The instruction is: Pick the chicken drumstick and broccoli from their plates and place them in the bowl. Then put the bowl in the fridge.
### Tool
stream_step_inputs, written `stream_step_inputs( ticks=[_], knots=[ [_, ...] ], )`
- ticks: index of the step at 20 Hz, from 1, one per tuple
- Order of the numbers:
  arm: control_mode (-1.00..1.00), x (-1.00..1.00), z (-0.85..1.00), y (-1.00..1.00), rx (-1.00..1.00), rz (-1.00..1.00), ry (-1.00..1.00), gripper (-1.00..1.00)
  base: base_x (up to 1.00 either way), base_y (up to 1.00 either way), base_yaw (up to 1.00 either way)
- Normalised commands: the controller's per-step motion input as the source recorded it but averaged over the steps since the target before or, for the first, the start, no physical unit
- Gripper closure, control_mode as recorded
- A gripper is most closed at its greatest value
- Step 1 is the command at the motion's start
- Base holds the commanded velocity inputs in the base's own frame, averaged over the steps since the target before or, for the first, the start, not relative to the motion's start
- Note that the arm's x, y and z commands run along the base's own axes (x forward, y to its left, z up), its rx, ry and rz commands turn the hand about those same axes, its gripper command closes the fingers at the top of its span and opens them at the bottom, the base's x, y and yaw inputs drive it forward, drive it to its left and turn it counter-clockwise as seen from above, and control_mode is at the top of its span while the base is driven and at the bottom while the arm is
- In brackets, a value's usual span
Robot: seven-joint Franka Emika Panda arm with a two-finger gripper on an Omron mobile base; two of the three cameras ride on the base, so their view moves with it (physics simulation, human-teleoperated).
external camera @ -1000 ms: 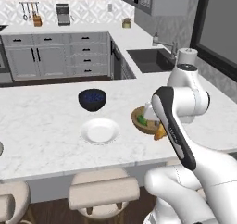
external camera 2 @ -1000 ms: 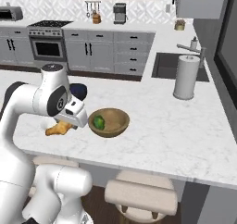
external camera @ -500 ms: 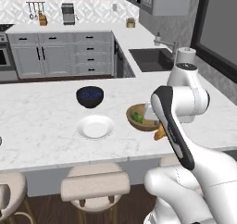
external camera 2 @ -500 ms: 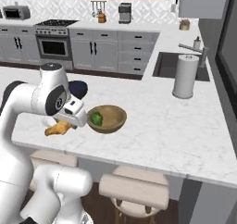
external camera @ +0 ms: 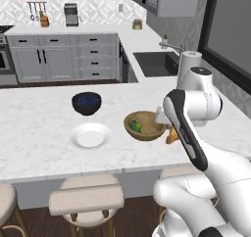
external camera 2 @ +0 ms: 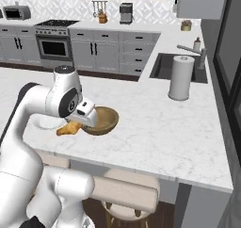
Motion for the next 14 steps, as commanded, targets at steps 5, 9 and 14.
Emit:
stream_step_inputs(
  ticks=[5, 9, 14],
  knots=[
    [-1.0, 1.0, -0.04, -0.08, 0.0, 0.04, 0.0, 1.0, 0.0, 0.0, 0.0],
    [-1.0, 1.0, -0.19, 0.0, -0.03, 0.06, 0.05, 1.0, 0.0, 0.0, 0.0],
    [-1.0, 0.98, -0.49, 0.0, -0.07, 0.09, 0.02, 1.0, 0.0, 0.0, 0.0]
  ],
)
